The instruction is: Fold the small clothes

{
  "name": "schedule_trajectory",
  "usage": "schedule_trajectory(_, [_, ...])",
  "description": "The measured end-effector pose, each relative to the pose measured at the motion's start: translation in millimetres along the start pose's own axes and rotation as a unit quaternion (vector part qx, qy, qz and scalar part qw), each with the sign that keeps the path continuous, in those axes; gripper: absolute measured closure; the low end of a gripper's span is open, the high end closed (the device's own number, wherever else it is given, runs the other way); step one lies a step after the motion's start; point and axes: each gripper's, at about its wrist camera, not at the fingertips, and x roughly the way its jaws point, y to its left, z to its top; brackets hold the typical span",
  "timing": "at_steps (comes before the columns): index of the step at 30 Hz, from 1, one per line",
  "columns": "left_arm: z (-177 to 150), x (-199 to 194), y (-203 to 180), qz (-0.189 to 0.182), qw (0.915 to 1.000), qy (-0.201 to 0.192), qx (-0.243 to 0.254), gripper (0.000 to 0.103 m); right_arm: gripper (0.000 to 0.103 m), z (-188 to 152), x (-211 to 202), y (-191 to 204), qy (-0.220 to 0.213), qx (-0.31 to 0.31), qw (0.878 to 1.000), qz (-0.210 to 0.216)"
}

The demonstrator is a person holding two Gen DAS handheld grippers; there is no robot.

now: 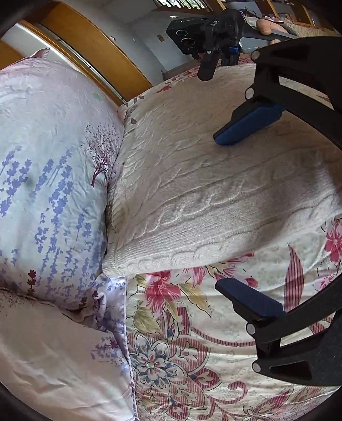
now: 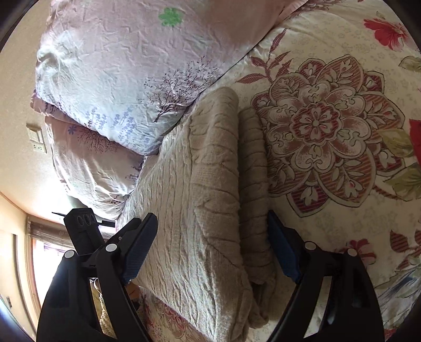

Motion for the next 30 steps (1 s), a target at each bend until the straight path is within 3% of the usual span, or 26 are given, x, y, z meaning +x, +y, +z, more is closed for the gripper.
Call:
schedule_trajectory(7, [5.8,10.8,-0.4,-0.040,0.9991,0.014,-0.010,0.007,0.018,-2.7,4.1,6.3,-0.003,-0.010,1.000,0.012])
schedule_trajectory(13, [6.5,10.2,-3.1,-0.036,0.9992,0.014,-0.003,0.012,0.024,-5.4,15.2,16.2,0.001,-0.034,0.999,-0.004])
schedule_trajectory(18, [3.6,10.8,-12.4,-0.018,0.9997,0.006,0.014,0.017,0.052,-5.5,20.8,6.0,0.002,-0.014,1.000,0.007])
schedule_trajectory(22, [4.6,9.8,-16.0,-0.012,0.9997,0.001,0.022,0.020,0.057,-6.5,23.7,4.4,-0.003,-0.014,1.000,0.015])
schedule_trajectory(25, [5.2,7.9,-17.0,-0.010,0.9996,-0.003,0.027,0.026,0.061,-7.9,25.7,5.8,-0.007,-0.017,1.000,0.021])
schedule_trajectory(30, [3.0,-3.3,-14.9,-0.010,0.9992,-0.020,0.034,0.051,0.066,-15.4,24.5,17.2,-0.028,-0.027,0.999,0.030])
